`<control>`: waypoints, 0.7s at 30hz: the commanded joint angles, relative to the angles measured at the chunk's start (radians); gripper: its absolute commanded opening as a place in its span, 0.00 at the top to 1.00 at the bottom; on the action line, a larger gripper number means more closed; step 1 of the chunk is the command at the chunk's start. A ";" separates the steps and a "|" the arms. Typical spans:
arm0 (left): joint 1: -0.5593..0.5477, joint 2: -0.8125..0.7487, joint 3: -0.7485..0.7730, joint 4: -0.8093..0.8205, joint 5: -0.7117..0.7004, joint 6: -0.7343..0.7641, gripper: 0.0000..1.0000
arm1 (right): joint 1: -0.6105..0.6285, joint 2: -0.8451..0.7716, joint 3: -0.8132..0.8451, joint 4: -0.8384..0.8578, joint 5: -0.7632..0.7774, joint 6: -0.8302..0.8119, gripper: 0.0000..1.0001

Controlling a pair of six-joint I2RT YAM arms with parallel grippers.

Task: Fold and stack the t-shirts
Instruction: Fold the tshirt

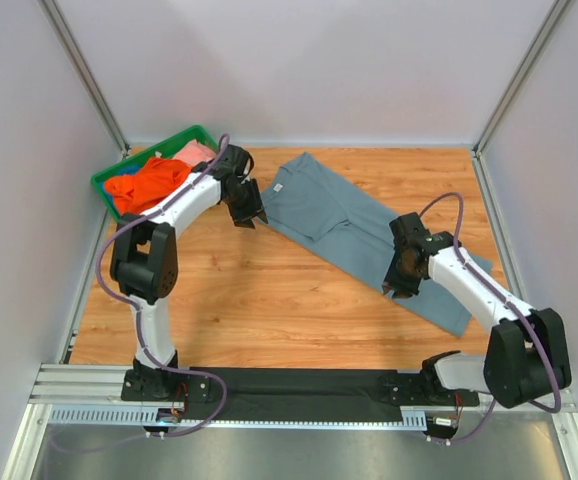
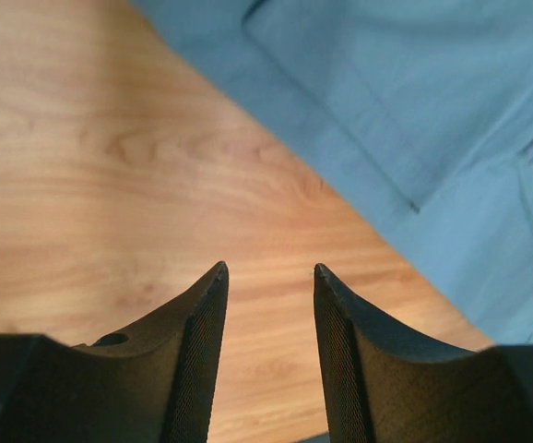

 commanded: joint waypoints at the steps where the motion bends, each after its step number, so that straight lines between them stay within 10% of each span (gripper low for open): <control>1: -0.002 0.102 0.099 0.041 -0.053 -0.043 0.50 | 0.000 -0.039 0.131 -0.048 -0.020 -0.022 0.72; 12: -0.002 0.398 0.385 -0.002 -0.067 -0.124 0.53 | -0.006 0.043 0.381 -0.049 -0.001 -0.091 0.73; 21: 0.008 0.562 0.601 0.050 -0.069 -0.187 1.00 | -0.021 0.086 0.405 -0.017 0.009 -0.112 0.76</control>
